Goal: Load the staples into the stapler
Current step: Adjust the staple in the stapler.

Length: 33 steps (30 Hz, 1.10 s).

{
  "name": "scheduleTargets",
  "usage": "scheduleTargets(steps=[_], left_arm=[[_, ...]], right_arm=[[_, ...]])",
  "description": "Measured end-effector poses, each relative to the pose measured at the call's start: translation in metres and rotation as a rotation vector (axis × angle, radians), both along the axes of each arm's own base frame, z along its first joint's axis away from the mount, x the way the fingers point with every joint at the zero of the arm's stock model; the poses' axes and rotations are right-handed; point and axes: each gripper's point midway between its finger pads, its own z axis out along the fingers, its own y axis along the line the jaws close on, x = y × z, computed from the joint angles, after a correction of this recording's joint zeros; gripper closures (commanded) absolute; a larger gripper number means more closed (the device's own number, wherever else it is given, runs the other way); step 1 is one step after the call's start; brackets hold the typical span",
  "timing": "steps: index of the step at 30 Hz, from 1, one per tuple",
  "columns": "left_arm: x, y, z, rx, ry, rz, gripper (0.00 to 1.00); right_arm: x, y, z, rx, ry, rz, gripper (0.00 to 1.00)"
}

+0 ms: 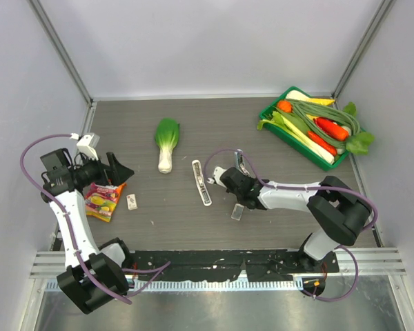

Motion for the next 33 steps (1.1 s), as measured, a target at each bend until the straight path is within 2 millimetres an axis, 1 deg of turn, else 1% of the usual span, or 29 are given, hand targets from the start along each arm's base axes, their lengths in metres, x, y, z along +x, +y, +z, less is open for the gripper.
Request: scheduleTargets(steps=[13, 28, 30, 33], left_arm=[[0.0002, 0.0001, -0.0005, -0.002, 0.002, 0.0, 0.0], [0.0004, 0.0002, -0.0009, -0.002, 0.004, 0.0, 0.0], [0.0004, 0.0002, -0.0009, -0.002, 0.004, 0.0, 0.0], [0.0004, 0.0002, -0.0008, -0.003, 0.004, 0.0, 0.0]], right_arm=[[0.0008, 0.0039, 0.0048, -0.025, -0.035, 0.024, 0.83], [0.004, 0.0029, 0.0087, -0.029, -0.06, 0.015, 0.86], [0.0042, 0.0029, 0.0089, -0.029, -0.061, 0.014, 0.86], [0.0044, 0.0027, 0.0091, -0.03, -0.063, 0.013, 0.82]])
